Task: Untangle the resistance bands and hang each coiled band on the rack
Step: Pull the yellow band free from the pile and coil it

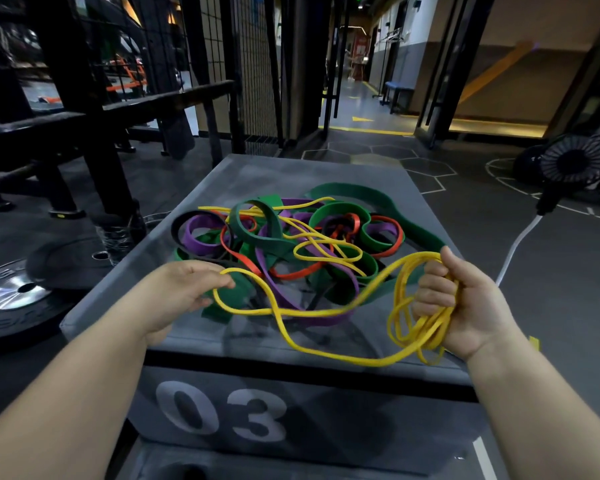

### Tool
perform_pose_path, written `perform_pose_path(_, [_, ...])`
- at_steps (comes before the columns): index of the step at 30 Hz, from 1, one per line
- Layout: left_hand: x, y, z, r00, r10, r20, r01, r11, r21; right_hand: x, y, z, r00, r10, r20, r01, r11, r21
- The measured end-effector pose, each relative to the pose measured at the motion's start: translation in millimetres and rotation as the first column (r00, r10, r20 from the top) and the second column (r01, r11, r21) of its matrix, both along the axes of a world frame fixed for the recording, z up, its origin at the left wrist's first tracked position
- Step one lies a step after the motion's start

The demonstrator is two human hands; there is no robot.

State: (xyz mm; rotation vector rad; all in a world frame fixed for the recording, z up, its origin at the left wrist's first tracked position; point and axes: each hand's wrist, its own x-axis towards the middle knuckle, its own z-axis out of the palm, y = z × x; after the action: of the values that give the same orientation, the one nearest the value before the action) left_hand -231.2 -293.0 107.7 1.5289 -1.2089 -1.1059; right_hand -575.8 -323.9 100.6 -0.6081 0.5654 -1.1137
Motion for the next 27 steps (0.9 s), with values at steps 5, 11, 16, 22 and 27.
perform_pose_path(5, [-33.9, 15.3, 6.9, 0.963, -0.11, -0.246, 0.124, 0.991, 0.044, 16.1, 9.0, 1.6, 0.997, 0.063, -0.055, -0.066, 0.996, -0.053])
perform_pose_path(11, [-76.0, 35.5, 5.7, 0.83, -0.32, -0.458, 0.364, 0.931, 0.01, 45.4, 25.4, -2.5, 0.963, 0.202, -0.177, -0.215, 0.975, -0.059])
perform_pose_path(16, [-97.1, 45.1, -2.8, 0.863, -0.41, -0.297, 0.413, 0.909, -0.056, 65.5, 39.0, -3.7, 0.914, 0.276, -0.298, -0.307, 0.95, -0.063])
perform_pose_path(22, [-103.8, 43.7, -12.3, 0.948, -0.319, -0.007, 0.315, 0.941, -0.123, 81.4, 48.9, -11.3, 0.89, 0.277, -0.363, -0.315, 0.948, -0.05])
perform_pose_path(27, [-99.8, 43.3, -14.3, 0.893, -0.225, 0.391, 0.335, 0.911, -0.241, 83.7, 48.6, -10.1, 0.85, 0.263, -0.457, -0.324, 0.944, -0.06])
